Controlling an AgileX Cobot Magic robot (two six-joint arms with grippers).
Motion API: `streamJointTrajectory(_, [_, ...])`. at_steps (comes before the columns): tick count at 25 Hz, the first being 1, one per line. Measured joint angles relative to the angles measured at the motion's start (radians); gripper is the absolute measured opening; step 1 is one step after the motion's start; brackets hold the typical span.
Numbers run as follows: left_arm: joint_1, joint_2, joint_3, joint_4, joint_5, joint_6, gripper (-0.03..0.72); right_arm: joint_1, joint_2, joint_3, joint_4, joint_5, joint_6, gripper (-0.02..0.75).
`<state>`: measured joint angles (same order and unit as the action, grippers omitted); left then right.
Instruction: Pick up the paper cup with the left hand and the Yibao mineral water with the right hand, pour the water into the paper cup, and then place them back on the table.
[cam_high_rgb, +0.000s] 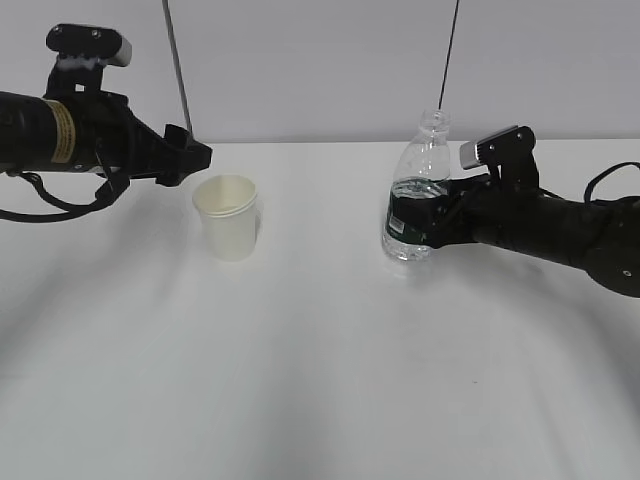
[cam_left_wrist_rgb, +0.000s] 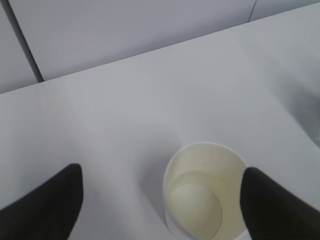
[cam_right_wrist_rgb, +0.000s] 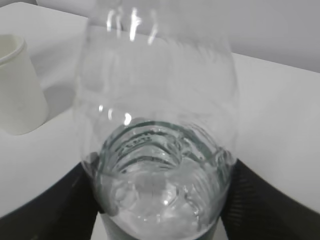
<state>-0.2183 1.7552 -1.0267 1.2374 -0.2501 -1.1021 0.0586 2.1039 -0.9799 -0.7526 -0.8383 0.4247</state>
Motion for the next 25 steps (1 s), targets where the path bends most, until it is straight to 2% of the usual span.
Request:
streamJointTrajectory(17, [0.0, 0.0, 0.0, 0.0, 0.0, 0.0, 0.578, 0.0, 0.016, -0.004, -0.03, 0.013, -0.005, 0.503])
streamJointTrajectory(25, [0.0, 0.0, 0.0, 0.0, 0.0, 0.0, 0.577, 0.0, 0.016, -0.004, -0.033, 0.014, -0.005, 0.599])
